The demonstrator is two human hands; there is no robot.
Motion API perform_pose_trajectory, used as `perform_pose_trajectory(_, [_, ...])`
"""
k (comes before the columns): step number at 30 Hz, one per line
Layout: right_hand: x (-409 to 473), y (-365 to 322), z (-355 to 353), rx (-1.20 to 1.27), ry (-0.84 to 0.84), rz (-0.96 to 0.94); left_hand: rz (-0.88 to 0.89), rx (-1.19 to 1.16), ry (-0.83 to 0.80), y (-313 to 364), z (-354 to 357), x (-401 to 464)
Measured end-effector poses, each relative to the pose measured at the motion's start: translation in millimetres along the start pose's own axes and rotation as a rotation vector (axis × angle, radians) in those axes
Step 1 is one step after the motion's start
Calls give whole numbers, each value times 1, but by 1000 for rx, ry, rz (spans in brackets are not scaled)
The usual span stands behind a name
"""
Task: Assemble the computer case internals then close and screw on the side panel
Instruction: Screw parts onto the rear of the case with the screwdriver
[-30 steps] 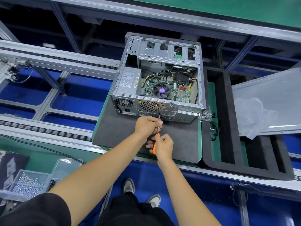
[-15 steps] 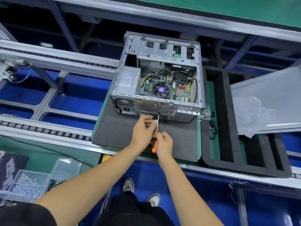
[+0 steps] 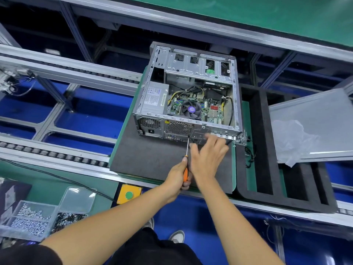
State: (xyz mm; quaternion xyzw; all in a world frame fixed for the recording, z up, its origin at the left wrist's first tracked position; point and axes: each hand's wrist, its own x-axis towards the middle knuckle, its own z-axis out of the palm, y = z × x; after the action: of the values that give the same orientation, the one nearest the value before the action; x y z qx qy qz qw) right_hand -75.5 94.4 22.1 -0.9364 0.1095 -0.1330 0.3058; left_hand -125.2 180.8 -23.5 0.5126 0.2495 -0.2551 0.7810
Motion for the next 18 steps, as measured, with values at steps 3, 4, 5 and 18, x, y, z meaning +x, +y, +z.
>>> perform_pose_trajectory(3, [53, -5, -14, -199, 26, -369, 0, -36, 7, 1, -2, -1])
perform_pose_trajectory(4, [75, -6, -17, -250, -72, -461, -3, -64, 10, 1, -1, -1])
perform_pose_trajectory(5, [97, -8, -18, -297, -217, -529, -11, -108, 13, 2, 0, -2])
perform_pose_trajectory(18, [151, -24, -6, -439, -926, -454, 102, -27, 259, -12, 21, -1])
